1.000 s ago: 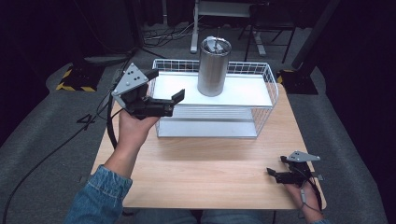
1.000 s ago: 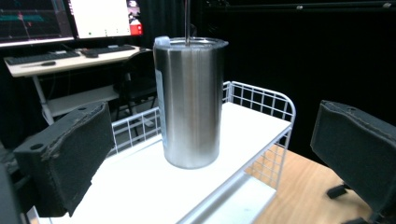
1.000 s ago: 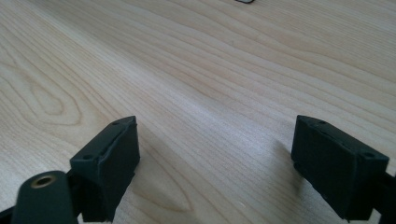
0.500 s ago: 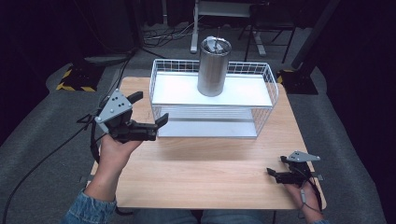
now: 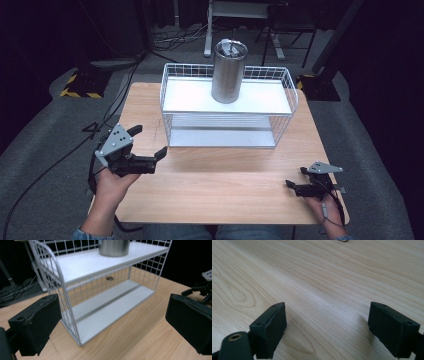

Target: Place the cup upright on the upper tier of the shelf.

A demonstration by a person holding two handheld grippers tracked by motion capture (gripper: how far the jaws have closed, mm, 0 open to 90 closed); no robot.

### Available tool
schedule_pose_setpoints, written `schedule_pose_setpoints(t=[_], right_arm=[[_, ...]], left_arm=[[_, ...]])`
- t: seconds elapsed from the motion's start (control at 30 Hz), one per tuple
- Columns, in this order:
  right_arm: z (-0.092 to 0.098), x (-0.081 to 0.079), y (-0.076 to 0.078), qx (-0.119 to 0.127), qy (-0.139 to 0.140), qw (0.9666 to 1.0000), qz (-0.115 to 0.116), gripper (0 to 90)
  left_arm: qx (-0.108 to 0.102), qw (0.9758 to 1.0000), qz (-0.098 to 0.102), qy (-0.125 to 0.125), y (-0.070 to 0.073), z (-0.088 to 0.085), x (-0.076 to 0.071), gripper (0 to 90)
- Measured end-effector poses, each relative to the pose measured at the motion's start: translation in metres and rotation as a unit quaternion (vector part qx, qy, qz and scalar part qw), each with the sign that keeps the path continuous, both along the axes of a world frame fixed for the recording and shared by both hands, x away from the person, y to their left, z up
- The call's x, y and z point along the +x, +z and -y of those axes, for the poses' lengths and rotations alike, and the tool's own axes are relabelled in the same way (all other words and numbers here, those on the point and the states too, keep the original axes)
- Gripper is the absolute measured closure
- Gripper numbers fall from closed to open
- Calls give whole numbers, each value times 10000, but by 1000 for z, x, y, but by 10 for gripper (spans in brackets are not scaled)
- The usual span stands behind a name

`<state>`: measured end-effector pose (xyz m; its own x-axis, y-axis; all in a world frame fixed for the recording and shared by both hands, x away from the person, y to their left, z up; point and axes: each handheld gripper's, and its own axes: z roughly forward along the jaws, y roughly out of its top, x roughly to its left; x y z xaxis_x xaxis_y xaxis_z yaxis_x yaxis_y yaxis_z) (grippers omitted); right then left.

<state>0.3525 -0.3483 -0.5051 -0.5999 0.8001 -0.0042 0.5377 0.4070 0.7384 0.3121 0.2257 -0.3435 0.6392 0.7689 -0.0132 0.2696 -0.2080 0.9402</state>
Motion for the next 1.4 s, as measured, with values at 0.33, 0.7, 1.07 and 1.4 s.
schedule_pose_setpoints(t=[0.33, 0.7, 1.07, 1.4], right_arm=[[0, 0, 0, -1, 0, 10000, 0, 156], [0, 0, 0, 1, -1, 10000, 1, 157], [0, 0, 0, -2, 1, 10000, 4, 157], [0, 0, 0, -4, 0, 10000, 8, 158]], left_arm=[[-33, 9986, -492, 182, -46, -14, -9, 18], [370, 9913, -1130, 565, -100, -19, -9, 96], [782, 9829, -1572, 555, -133, -14, -3, 111], [1191, 9743, -1872, 398, -145, -9, -2, 110]])
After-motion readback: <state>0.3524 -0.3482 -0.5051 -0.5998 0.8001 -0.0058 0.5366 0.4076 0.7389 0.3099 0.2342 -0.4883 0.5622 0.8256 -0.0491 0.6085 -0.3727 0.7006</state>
